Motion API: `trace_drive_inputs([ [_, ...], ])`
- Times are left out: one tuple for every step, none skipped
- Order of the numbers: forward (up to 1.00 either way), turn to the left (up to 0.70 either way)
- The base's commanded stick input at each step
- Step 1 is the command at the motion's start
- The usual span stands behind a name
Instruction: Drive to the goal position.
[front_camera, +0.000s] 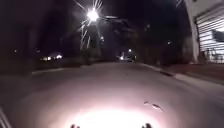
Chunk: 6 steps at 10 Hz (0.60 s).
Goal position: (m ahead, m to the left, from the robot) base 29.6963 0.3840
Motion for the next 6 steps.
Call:
trace_drive_inputs([
  [0.85,0.00],
  [0.85,0.00],
  [0.85,0.00],
  [0.85,0.00],
  [0.85,0.00],
  [0.85,0.00],
])
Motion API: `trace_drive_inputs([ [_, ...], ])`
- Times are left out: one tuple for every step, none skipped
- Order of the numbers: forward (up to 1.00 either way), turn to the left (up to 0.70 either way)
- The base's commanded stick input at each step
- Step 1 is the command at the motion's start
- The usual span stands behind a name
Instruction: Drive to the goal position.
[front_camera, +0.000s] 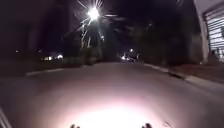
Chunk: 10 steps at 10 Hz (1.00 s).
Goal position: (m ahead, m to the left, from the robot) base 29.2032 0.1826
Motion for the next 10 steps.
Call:
trace_drive_inputs([
  [0.85,0.00],
  [0.85,0.00],
  [0.85,0.00],
  [0.85,0.00],
  [0.85,0.00],
  [0.85,0.00],
  [0.85,0.00],
  [0.85,0.00],
  [0.85,0.00],
  [0.85,0.00],
])
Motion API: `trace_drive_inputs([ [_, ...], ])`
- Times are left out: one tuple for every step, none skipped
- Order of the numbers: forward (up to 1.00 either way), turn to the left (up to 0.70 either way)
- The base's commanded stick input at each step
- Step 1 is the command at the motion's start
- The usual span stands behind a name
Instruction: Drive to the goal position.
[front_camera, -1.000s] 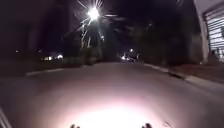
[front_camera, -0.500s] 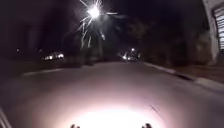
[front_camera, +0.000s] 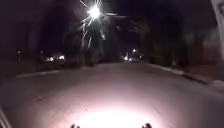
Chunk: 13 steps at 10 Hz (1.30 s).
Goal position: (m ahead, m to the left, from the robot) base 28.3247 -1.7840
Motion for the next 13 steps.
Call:
trace_drive_inputs([
  [0.85,0.00],
  [0.85,0.00],
  [0.85,-0.03],
  [0.85,-0.16],
  [0.85,-0.34],
  [0.85,-0.34],
  [0.85,-0.34],
  [0.85,-0.34],
  [0.85,-0.23],
  [0.85,0.00],
  [0.85,0.00],
  [0.85,0.00],
  [0.85,0.00],
])
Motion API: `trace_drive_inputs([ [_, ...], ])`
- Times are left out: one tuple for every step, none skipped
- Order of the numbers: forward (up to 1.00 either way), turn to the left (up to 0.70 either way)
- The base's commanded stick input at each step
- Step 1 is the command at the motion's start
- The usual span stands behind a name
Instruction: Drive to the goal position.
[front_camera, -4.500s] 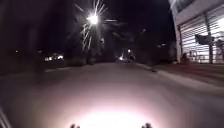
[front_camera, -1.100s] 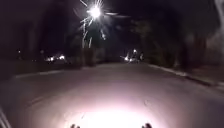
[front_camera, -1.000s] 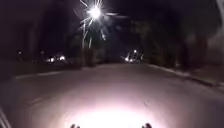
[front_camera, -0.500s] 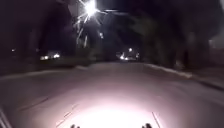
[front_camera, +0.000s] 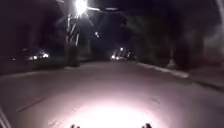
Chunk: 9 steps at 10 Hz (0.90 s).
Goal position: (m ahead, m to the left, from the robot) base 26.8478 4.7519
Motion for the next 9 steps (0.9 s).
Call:
trace_drive_inputs([
  [0.85,0.00],
  [0.85,0.00],
  [0.85,0.00],
  [0.85,0.00],
  [0.85,0.00],
  [0.85,0.00],
  [0.85,0.00],
  [0.85,0.00],
  [0.85,0.00],
])
